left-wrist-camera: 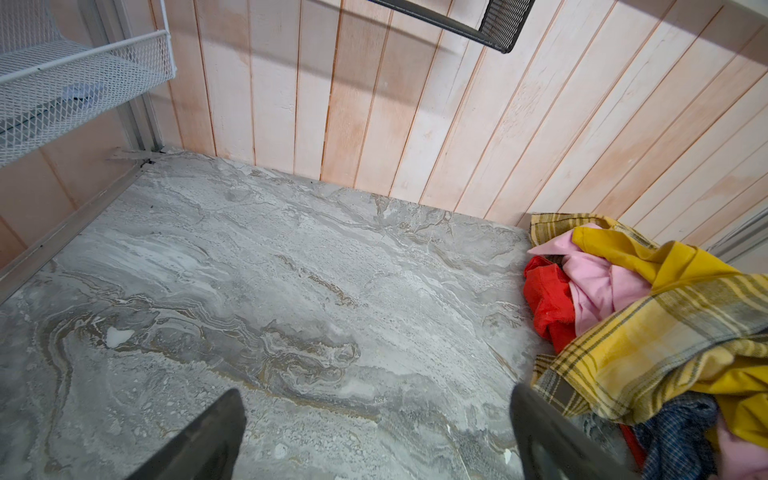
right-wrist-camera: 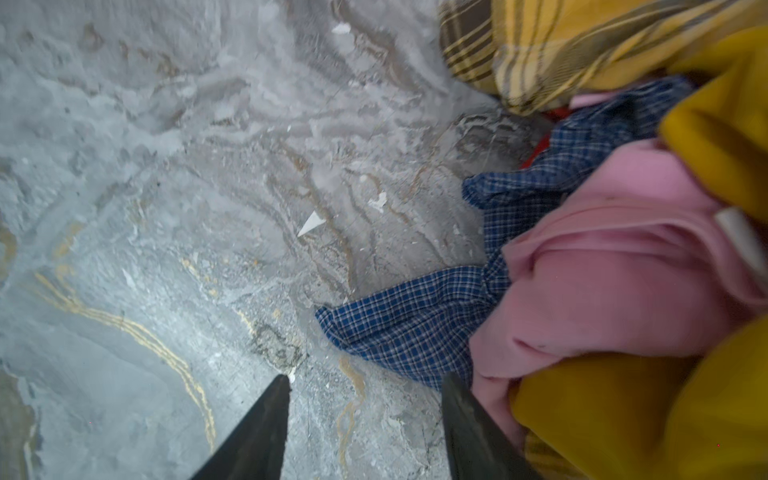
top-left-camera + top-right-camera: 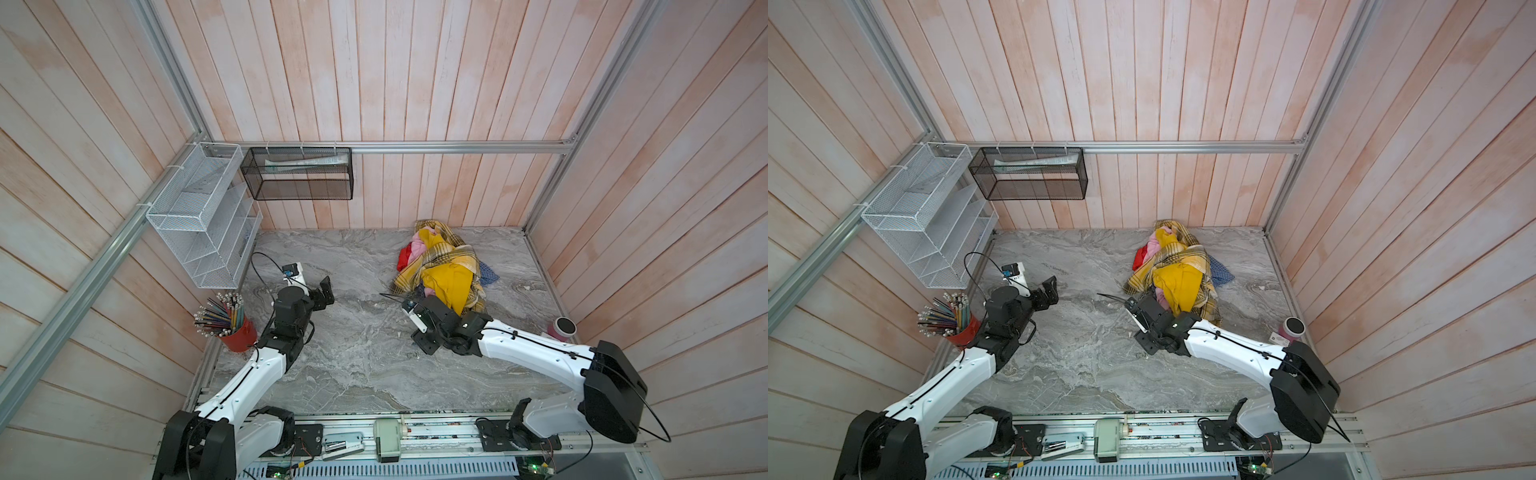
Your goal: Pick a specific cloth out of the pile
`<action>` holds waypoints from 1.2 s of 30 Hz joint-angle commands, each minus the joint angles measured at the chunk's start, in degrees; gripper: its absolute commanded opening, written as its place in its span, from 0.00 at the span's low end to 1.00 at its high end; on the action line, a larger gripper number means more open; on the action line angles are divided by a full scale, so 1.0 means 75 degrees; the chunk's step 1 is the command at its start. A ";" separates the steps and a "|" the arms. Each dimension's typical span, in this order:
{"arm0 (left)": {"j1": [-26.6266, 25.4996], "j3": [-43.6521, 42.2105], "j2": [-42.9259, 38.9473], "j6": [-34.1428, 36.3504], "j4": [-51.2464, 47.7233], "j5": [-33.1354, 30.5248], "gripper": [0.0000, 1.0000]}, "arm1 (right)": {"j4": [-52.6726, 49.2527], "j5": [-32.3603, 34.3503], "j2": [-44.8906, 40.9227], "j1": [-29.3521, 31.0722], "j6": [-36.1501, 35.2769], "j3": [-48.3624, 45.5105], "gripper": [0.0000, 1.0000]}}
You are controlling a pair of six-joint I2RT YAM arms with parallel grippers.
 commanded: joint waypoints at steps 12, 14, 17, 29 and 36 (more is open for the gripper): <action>-0.0042 -0.0302 -0.0355 -0.0024 -0.0270 -0.0239 1.00 | -0.1091 0.0809 0.1947 -0.0094 -0.0804 0.0857 0.53; -0.0040 -0.0306 -0.0381 -0.0020 -0.0278 -0.0253 1.00 | -0.1085 0.0822 0.2065 -0.0223 -0.0801 0.0890 0.51; -0.0035 -0.0323 -0.0382 -0.0051 -0.0249 -0.0219 1.00 | -0.0988 0.0720 0.2187 -0.0388 -0.0872 0.0936 0.47; -0.0042 -0.0370 -0.0351 -0.0130 -0.0202 -0.0231 1.00 | -0.0322 0.1378 0.2553 -0.0490 -0.0995 0.0993 0.52; -0.0038 -0.0399 -0.0351 -0.0139 -0.0202 -0.0219 1.00 | 0.0312 0.1611 0.2256 -0.0411 -0.1140 0.0777 0.57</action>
